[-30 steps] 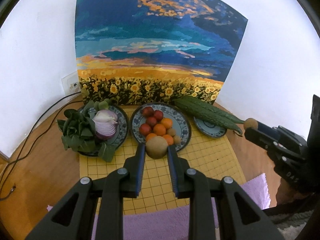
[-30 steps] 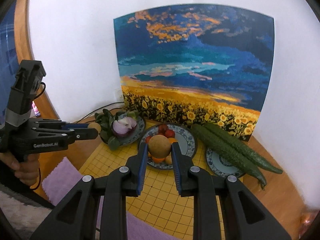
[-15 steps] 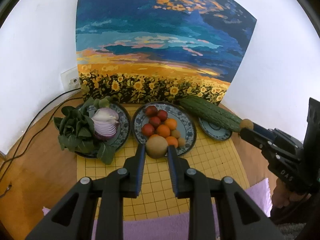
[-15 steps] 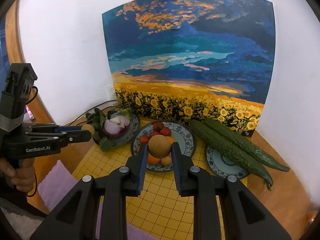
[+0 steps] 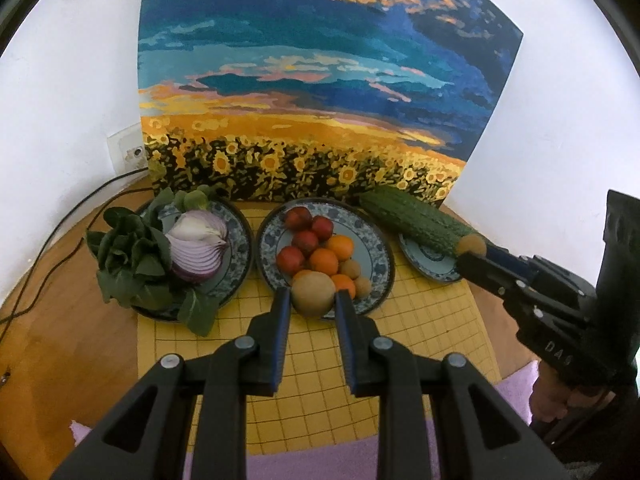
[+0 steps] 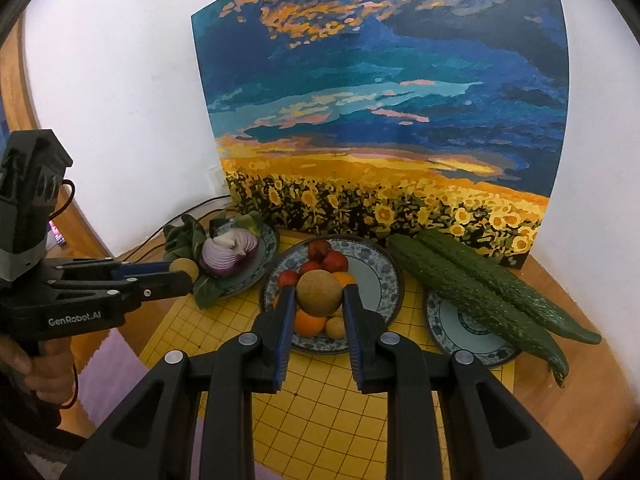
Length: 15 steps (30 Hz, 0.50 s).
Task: Organize fruits
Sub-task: 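Lift both kiwis high with the left and right tools and carry them toward the plate, then lower both kiwis onto the fruit plate and open the left and right tools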
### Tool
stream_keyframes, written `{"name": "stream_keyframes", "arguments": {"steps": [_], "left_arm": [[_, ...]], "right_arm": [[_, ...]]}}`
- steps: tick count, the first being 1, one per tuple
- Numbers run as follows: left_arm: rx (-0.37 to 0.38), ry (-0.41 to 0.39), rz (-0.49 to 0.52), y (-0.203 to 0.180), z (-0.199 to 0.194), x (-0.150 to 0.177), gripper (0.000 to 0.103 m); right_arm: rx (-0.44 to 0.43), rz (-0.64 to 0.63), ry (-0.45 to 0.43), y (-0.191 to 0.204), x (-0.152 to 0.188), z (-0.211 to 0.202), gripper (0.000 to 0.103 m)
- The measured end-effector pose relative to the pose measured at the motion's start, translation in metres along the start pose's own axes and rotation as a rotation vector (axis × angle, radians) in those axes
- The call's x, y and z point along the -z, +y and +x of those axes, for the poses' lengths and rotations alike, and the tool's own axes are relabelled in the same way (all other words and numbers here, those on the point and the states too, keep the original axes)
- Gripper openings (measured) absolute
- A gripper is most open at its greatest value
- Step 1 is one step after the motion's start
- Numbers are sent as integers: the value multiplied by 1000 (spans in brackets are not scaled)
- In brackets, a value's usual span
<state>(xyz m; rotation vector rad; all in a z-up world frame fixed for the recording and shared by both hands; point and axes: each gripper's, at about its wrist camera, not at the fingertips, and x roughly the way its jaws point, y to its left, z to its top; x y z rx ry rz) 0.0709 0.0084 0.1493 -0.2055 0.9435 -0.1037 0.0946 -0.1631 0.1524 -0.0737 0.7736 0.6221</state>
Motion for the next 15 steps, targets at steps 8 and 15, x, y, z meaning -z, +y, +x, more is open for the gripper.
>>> {"name": "stream_keyframes", "arguments": {"steps": [8, 15], "left_arm": [[7, -12, 11, -5, 9, -3, 23], [12, 5, 14, -6, 22, -8, 23]], "right_arm": [[-9, 27, 9, -4, 1, 7, 25], [-12, 39, 15, -8, 0, 15, 25]]}}
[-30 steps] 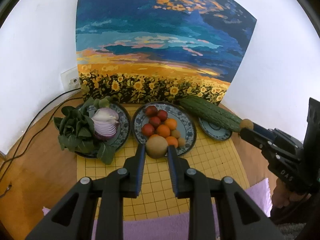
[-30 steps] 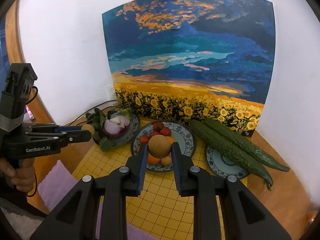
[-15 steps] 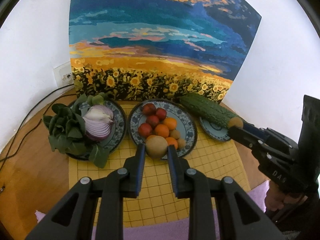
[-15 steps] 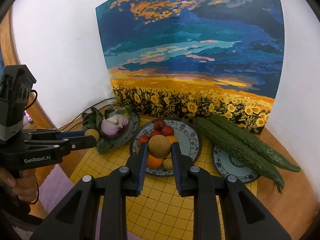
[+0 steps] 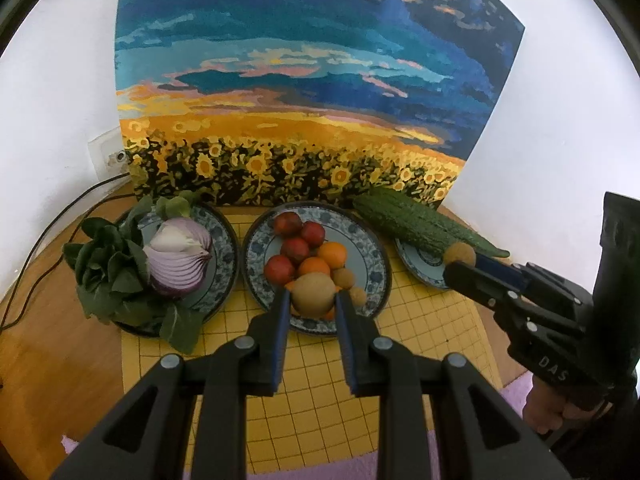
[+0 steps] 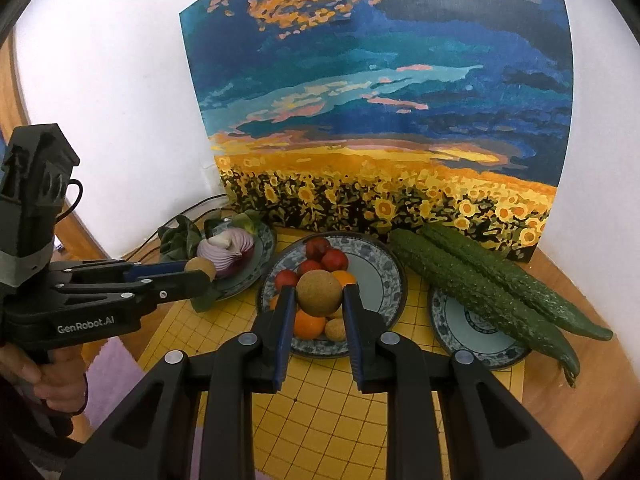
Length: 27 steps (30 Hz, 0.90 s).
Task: Organize fruits
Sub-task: 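Lower both kiwis onto the fruit plate and open the left and right tools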
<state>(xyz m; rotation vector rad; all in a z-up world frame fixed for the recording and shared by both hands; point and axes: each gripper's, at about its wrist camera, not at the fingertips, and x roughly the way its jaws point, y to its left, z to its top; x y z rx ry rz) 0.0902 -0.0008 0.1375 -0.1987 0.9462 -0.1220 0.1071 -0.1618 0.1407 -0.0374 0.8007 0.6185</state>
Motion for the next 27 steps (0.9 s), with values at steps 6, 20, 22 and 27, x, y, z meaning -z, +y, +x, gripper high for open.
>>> {"name": "stream_keyframes", "arguments": {"steps": [6, 20, 22, 27], "left_arm": [[19, 29, -6, -1, 16, 3, 23], [131, 77, -11, -2, 45, 9, 23], [149, 82, -14, -2, 49, 11, 23], [197, 108, 4, -8, 62, 15, 23]], "right_arm": [[-20, 50, 30, -7, 2, 15, 25], [3, 83, 101, -22, 13, 46, 25], [1, 87, 109, -23, 14, 52, 25], [-5, 88, 135, -25, 15, 66, 25]]}}
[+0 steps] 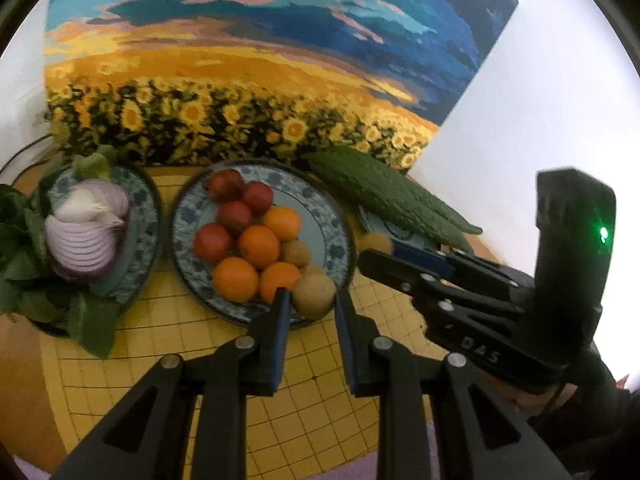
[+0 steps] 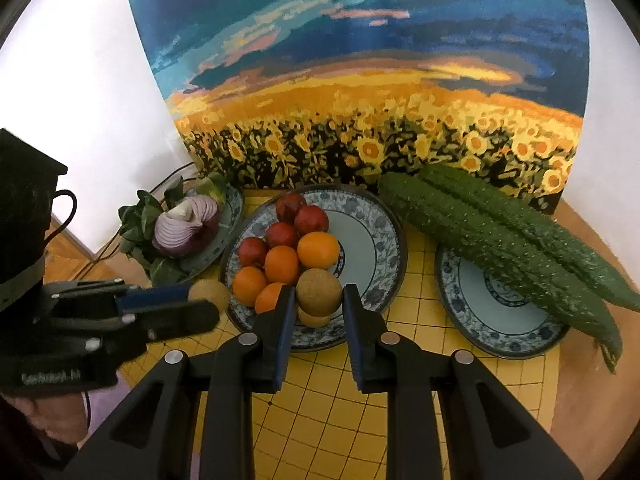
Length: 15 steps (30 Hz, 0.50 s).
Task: Organize fruits
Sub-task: 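Lower both kiwis onto the fruit plate and open the left and right tools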
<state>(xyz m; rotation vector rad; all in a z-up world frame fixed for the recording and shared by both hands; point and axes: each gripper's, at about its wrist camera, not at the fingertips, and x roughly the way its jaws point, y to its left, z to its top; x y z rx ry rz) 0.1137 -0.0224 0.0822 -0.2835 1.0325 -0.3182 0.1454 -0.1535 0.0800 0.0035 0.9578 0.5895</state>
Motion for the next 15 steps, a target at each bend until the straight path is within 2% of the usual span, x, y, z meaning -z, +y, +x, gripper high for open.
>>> {"name": "stream_keyframes", "arguments": {"steps": [10, 13, 15], "left_arm": [[-4, 70, 10, -6, 36, 2, 23], [-24, 77, 14, -9, 46, 3, 23], [-9, 68, 7, -8, 47, 3, 23]], "right_arm": [[-22, 26, 74, -9, 1, 31, 25], [-25, 34, 91, -12, 1, 38, 25], [-27, 45, 101, -16, 1, 43, 25]]}}
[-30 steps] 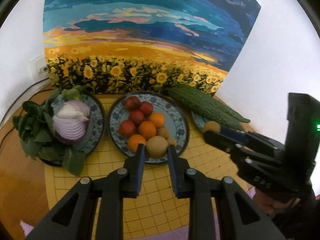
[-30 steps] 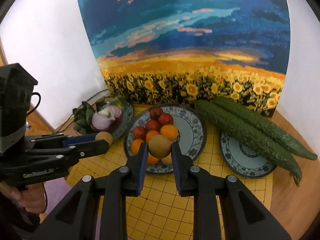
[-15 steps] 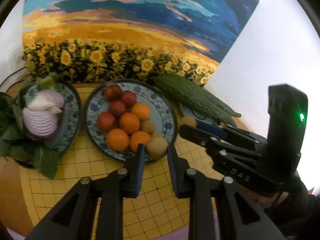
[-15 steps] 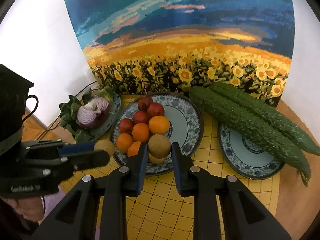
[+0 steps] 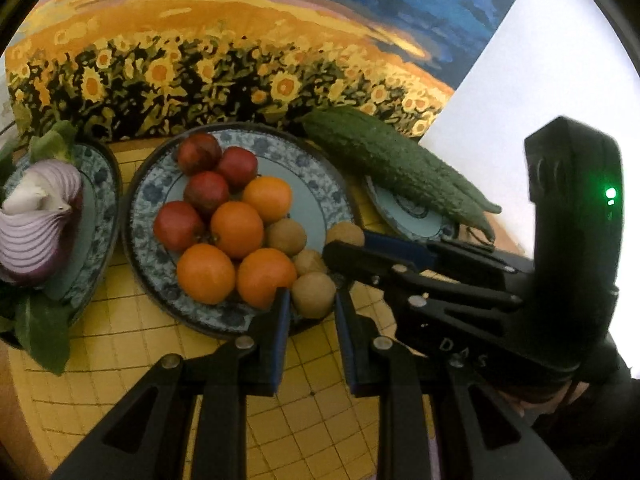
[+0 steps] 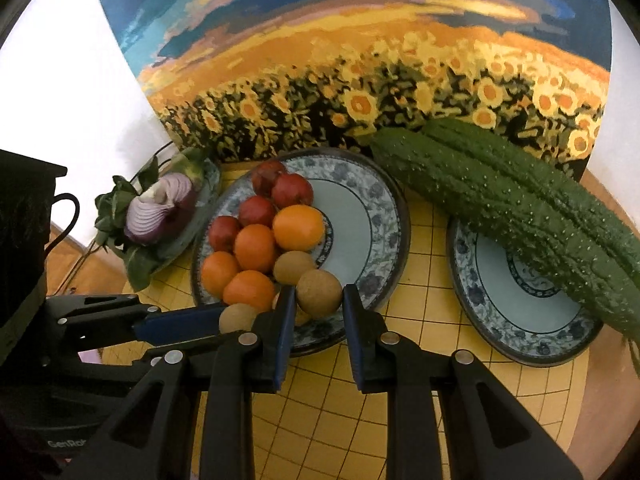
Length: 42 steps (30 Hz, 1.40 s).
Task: Organize fruits
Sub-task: 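Lower both kiwis onto the fruit plate and open the left and right tools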
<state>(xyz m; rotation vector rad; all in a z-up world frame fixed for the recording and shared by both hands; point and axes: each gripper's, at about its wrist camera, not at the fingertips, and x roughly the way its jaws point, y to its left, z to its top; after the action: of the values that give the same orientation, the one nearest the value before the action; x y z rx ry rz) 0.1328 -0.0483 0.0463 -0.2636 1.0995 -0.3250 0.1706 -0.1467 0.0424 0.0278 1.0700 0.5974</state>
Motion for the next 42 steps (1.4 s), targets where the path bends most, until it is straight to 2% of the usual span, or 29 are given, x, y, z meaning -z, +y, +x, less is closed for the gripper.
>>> {"name": "stream_keyframes", "arguments": {"steps": [9, 12, 18, 20, 26, 33, 35, 36, 37, 38, 42], "left_arm": [[9, -1, 7, -7, 5, 4, 23], [41, -17, -20, -1, 5, 5, 24], [155, -81, -137, 19, 3, 10, 24], [160, -89, -143, 19, 2, 10, 25], [94, -108, -76, 8, -2, 13, 25], [-36, -118, 24, -7, -2, 13, 25], [-101, -133, 33, -7, -4, 13, 36], [-174, -147, 33, -5, -5, 12, 61], [-230, -159, 22, -1, -6, 12, 72], [-247, -165, 9, 3, -7, 12, 71], [-220, -143, -119, 32, -6, 10, 71]], "right_arm": [[-29, 31, 7, -14, -5, 4, 25], [-18, 19, 8, -15, -6, 6, 25], [-8, 1, 5, -14, -6, 8, 25], [-12, -2, 5, -14, -5, 7, 25], [-8, -10, 4, -12, -5, 5, 25], [-10, -21, 11, -11, -6, 8, 25], [-9, -27, 12, -10, -5, 8, 25], [-7, -31, 12, -10, -5, 9, 25], [-6, -35, 13, -9, -5, 9, 25], [-6, -37, 14, -9, -5, 10, 25], [-4, -46, 17, -9, -6, 11, 25]]}}
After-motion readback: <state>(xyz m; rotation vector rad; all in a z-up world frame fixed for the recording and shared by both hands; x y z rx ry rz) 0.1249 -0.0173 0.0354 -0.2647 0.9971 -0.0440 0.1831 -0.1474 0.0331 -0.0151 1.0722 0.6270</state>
